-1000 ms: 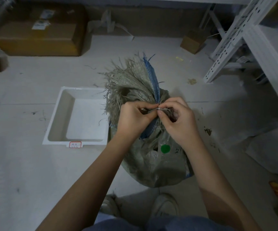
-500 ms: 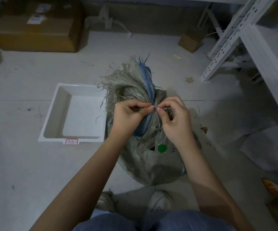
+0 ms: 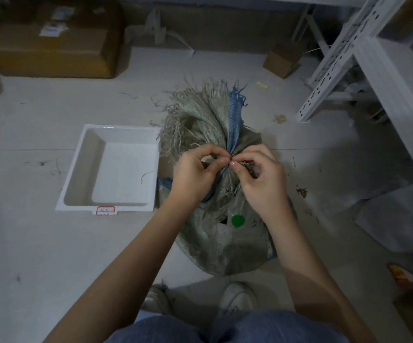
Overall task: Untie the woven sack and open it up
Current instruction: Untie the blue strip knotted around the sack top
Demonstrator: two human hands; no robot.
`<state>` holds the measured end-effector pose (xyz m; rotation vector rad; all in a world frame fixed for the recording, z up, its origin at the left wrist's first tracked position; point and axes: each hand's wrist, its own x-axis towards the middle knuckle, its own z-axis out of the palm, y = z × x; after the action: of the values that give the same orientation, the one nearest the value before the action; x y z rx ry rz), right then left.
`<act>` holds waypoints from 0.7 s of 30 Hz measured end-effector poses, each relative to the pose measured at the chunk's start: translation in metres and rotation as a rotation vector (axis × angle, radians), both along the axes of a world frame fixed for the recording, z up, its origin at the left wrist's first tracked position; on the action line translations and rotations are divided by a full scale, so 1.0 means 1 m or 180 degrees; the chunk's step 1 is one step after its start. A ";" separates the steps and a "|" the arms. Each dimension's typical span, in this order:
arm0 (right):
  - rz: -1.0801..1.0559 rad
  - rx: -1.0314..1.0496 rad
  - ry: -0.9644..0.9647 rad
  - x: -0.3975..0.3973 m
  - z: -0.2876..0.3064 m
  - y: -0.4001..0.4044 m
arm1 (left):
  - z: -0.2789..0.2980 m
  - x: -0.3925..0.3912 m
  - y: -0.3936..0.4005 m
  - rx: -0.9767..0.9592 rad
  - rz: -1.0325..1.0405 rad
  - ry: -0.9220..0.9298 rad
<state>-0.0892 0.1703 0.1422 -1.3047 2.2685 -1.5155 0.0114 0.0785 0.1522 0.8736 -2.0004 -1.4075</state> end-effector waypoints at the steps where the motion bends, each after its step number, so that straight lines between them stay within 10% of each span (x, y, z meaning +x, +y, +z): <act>1: 0.0000 0.0041 0.0002 0.001 0.000 0.000 | -0.001 0.000 0.000 -0.0084 -0.0005 -0.0071; 21: -0.0134 -0.0012 -0.0237 0.005 -0.001 0.001 | -0.011 0.000 -0.004 0.0277 -0.0057 0.0426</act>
<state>-0.0843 0.1713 0.1408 -1.1879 2.2620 -1.5552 0.0118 0.0743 0.1417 0.7784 -1.8637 -1.5315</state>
